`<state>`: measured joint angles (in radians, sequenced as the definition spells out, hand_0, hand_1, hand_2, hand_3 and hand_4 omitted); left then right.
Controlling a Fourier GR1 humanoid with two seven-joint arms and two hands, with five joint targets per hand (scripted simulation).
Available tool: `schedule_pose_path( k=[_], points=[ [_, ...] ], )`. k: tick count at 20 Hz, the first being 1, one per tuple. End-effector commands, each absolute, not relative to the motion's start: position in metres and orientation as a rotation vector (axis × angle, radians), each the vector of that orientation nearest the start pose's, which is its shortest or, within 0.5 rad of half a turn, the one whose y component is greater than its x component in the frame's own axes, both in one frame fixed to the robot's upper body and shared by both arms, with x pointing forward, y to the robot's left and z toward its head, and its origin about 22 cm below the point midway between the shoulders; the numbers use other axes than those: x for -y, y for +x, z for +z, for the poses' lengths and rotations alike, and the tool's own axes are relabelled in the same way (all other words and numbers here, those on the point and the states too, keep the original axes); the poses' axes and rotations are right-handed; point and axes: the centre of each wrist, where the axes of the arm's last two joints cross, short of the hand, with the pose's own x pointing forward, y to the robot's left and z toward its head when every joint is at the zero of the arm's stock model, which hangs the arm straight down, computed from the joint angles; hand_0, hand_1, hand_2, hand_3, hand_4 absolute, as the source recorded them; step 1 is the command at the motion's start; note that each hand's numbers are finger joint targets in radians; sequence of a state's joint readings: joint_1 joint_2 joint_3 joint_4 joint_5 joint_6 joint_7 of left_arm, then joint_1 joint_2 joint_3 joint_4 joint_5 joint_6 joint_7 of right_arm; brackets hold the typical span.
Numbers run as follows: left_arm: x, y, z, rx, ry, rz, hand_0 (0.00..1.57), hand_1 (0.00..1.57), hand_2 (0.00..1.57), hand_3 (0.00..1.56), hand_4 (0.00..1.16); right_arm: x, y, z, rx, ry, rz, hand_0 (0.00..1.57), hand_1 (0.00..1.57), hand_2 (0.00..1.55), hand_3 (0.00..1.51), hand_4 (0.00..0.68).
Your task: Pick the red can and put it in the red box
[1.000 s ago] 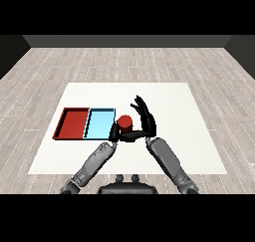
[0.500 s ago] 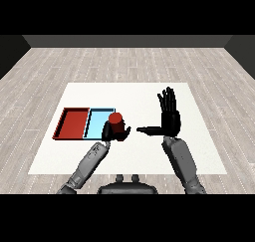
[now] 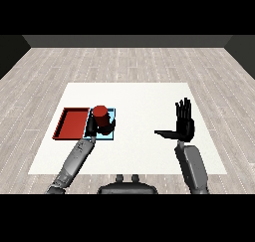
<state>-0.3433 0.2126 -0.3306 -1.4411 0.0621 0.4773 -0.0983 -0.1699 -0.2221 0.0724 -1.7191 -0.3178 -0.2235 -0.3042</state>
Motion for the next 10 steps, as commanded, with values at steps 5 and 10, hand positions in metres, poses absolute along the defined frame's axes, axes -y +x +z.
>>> schedule_pose_path(
  k=[5, 10],
  points=[
    [-0.224, 0.325, 0.088, 1.838, 0.385, -0.161, 1.57, 1.57, 1.56, 1.43, 1.13, 0.264, 0.265, 0.022, 1.996, -0.030, -0.138, 0.00, 0.00, 0.00, 0.00, 0.000],
    [-0.271, 0.348, 0.084, 1.741, 0.573, -0.204, 1.44, 1.44, 1.46, 1.39, 1.11, 0.268, 0.244, 0.018, 1.951, -0.054, -0.125, 0.00, 0.00, 0.00, 0.00, 0.000]
  ],
)
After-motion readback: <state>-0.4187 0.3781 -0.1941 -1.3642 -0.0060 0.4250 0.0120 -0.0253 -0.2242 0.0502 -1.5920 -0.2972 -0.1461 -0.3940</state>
